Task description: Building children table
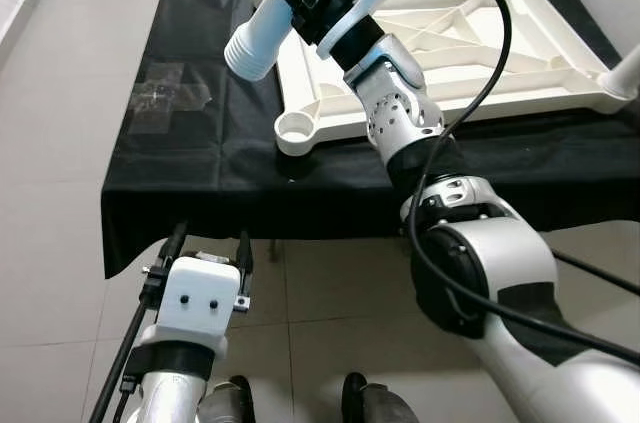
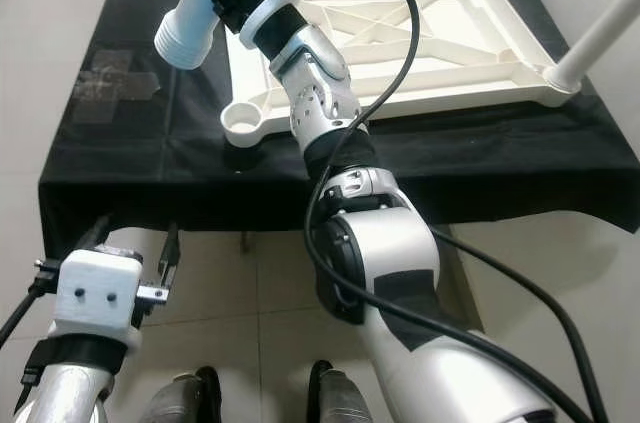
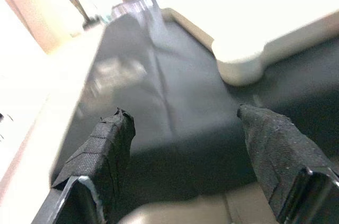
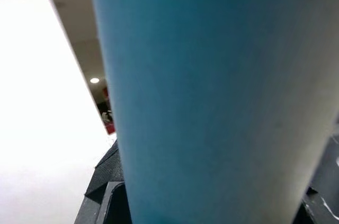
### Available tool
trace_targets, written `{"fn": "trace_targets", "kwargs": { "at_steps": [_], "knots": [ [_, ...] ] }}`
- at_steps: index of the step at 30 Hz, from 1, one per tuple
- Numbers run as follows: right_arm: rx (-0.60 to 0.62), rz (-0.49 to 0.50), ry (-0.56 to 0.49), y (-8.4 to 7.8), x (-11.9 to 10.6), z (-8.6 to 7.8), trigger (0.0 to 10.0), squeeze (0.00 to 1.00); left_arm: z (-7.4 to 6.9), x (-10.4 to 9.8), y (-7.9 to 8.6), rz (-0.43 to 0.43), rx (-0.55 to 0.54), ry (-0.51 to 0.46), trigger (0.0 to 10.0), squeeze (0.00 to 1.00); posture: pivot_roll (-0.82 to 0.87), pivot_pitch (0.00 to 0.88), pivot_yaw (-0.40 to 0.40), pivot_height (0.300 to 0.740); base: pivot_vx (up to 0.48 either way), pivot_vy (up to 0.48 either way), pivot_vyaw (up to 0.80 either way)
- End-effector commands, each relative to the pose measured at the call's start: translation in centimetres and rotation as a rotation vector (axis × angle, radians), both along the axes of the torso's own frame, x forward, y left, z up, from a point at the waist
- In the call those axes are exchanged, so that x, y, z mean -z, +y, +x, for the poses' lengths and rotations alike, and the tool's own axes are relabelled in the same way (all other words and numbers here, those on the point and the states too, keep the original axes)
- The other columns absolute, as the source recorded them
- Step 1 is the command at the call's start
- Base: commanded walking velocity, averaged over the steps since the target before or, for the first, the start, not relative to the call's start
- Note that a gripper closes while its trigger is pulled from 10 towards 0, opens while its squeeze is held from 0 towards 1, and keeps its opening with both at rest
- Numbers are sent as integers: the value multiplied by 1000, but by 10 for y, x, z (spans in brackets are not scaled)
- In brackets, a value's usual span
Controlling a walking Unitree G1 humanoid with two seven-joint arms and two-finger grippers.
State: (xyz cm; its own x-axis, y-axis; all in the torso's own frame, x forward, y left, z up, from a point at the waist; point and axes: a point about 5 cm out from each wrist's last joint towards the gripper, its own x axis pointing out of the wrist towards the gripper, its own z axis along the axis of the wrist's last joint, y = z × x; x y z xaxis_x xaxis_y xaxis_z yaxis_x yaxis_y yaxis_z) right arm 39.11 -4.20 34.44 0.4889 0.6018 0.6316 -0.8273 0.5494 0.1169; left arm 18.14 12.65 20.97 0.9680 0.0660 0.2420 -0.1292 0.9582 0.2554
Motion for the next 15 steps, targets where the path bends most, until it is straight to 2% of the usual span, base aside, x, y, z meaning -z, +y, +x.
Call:
{"fn": "trace_targets", "kwargs": {
  "at_steps": [1,4,15],
  "knots": [
    [5,8,-25,-2,-3,-2,10000,0,0,4,2,-3,-6,20,10000,0,156,215,-55,740,247,0,0],
    [4,10,-11,-2,-2,-1,10000,0,0,4,3,-4,-7,21,10000,0,156,215,-55,740,247,0,0],
    [56,-19,0,-2,6,-1,10000,0,-1,10,-1,18,22,40,10000,0,154,212,-54,740,396,0,0]
  ]
}}
